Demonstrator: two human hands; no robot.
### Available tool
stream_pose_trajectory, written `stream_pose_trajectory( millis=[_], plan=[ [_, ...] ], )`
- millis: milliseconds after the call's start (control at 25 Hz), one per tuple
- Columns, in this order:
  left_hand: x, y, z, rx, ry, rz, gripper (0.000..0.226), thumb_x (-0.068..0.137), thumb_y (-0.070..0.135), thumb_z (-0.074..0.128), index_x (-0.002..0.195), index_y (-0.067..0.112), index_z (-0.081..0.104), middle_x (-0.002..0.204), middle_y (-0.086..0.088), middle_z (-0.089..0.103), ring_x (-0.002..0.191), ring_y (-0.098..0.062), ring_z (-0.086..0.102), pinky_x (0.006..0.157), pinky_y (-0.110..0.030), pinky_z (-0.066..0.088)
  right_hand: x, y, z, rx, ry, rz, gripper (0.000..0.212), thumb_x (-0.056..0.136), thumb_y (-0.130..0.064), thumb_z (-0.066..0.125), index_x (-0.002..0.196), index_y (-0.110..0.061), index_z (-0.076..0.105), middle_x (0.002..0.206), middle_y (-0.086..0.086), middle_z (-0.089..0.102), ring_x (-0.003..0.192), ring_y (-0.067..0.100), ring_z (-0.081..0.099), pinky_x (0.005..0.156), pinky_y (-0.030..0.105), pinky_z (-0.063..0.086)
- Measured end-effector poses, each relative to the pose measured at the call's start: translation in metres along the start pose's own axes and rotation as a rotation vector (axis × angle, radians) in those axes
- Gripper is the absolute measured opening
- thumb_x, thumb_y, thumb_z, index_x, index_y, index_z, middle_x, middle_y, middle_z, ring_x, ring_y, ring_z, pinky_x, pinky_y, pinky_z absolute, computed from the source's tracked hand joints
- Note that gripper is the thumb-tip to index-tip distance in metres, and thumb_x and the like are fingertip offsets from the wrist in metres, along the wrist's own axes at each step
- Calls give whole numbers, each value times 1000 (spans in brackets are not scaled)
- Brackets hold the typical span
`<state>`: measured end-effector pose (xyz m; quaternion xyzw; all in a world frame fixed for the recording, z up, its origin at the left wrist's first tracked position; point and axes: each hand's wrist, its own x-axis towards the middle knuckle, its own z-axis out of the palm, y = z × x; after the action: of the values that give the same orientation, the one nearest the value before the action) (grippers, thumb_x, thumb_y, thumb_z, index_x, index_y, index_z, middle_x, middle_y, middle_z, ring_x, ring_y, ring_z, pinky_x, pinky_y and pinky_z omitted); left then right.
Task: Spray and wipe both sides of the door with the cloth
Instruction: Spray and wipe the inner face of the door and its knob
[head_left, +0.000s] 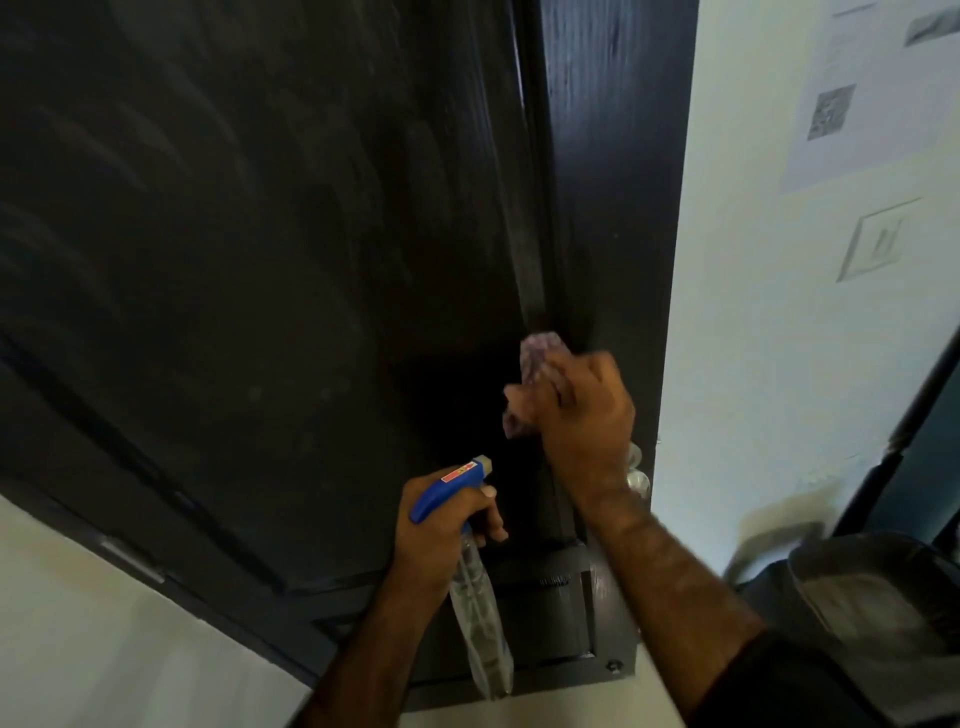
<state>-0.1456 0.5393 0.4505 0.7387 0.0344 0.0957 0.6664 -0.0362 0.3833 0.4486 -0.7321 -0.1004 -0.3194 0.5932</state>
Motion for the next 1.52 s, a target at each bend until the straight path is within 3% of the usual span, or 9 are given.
stream_pose_trajectory(
  millis=[160, 240, 360, 440, 600, 720, 1160, 1360, 1520],
  plan=[
    [1, 1, 3, -40, -8, -7, 27, 97, 7, 64, 78, -13, 64, 70, -23, 66, 63, -34, 67, 58, -27, 54, 55, -33, 7, -74, 69, -206, 42, 106, -44, 64, 124, -8, 73, 113, 5, 57, 89, 5, 60, 71, 10, 54],
    [1, 0, 2, -38, -17, 11, 30, 89, 18, 65, 78, -10, 65, 70, -26, 66, 63, -33, 67, 59, -29, 55, 14, 12, 3, -165, -106, -124, 59, 105, -61, 52, 131, -11, 70, 118, 2, 55, 94, 11, 63, 70, 9, 50],
    [0, 0, -5, -46, -18, 10, 30, 86, 22, 65, 79, -8, 67, 71, -24, 67, 64, -33, 68, 59, -30, 55, -32, 75, -17, -403, -389, 85, 45, 104, -50, 64, 140, -22, 66, 117, -7, 55, 102, 20, 68, 74, 6, 40],
    [1, -3, -12, -27, -12, 2, 28, 88, 19, 65, 79, -7, 67, 71, -22, 68, 64, -33, 68, 59, -29, 55, -22, 85, -23, -597, -438, 55, 38, 101, -44, 71, 134, -26, 71, 108, -6, 57, 94, 20, 66, 80, 22, 47],
    [-5, -8, -17, -13, 4, -10, 28, 94, 16, 64, 77, -6, 67, 69, -20, 68, 63, -31, 68, 59, -30, 54, 1, 90, -34, -672, -370, 77, 41, 90, -32, 83, 131, -31, 75, 115, 5, 65, 97, 32, 67, 94, 46, 48],
    [-8, -8, -20, -31, 3, -33, 27, 93, 18, 66, 78, -3, 67, 71, -19, 68, 64, -31, 67, 60, -31, 55, -7, 100, -36, -452, -399, 198, 37, 102, -34, 72, 137, -23, 72, 120, 10, 65, 107, 34, 66, 96, 42, 55],
    [-35, -9, -23, -28, -16, -120, 20, 97, 6, 63, 81, -4, 68, 72, -15, 67, 66, -31, 66, 60, -29, 55, -56, 83, -53, -731, -392, 59, 34, 94, -36, 79, 126, -27, 79, 120, 12, 71, 104, 40, 64, 86, 43, 55],
    [-61, -4, -54, -90, -22, -66, 18, 97, 0, 62, 80, -3, 69, 65, -15, 66, 58, -26, 66, 54, -25, 53, -82, 31, -70, -744, -393, 187, 27, 97, -40, 71, 117, -24, 80, 105, 14, 74, 91, 43, 71, 84, 46, 60],
    [-89, -7, -95, -141, -18, -72, 21, 94, 0, 64, 77, 8, 74, 66, -17, 66, 57, -27, 66, 52, -26, 51, -84, -78, -61, -542, -30, -278, 38, 90, -22, 68, 127, -17, 75, 113, 15, 58, 91, 37, 63, 75, 33, 46]
  ],
)
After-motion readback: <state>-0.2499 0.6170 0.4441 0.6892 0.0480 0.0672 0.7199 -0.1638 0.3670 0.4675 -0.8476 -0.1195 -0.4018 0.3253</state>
